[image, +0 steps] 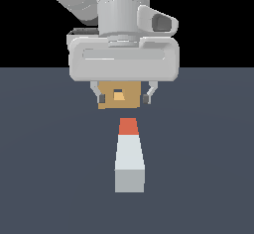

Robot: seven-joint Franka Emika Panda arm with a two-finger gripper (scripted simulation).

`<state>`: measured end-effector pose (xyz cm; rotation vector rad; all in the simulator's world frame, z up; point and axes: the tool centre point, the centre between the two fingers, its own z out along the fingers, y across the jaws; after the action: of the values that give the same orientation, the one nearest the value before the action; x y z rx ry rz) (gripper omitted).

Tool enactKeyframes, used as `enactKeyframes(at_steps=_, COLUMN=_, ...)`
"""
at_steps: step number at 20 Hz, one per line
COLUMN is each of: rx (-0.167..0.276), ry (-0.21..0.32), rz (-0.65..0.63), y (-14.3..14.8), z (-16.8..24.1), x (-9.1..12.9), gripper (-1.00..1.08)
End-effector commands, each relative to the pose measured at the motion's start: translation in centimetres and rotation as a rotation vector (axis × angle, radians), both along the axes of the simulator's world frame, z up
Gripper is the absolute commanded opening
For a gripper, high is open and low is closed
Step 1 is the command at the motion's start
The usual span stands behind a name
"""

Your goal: Insert the peg into the horizontal hole in a box.

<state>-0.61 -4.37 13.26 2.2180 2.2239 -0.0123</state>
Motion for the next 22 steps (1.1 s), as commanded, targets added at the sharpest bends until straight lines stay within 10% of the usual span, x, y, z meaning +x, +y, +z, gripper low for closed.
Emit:
enactKeyframes(at_steps=1, rx=0.001, ry=-0.001, rz=0.000, y=-1.5, z=-1.8, x=0.2, gripper=1.00)
enactKeyframes(at_steps=22, rx=0.006, ry=-0.004, rz=0.001, y=-5.0, z=-7.5, x=0.9, gripper=1.00)
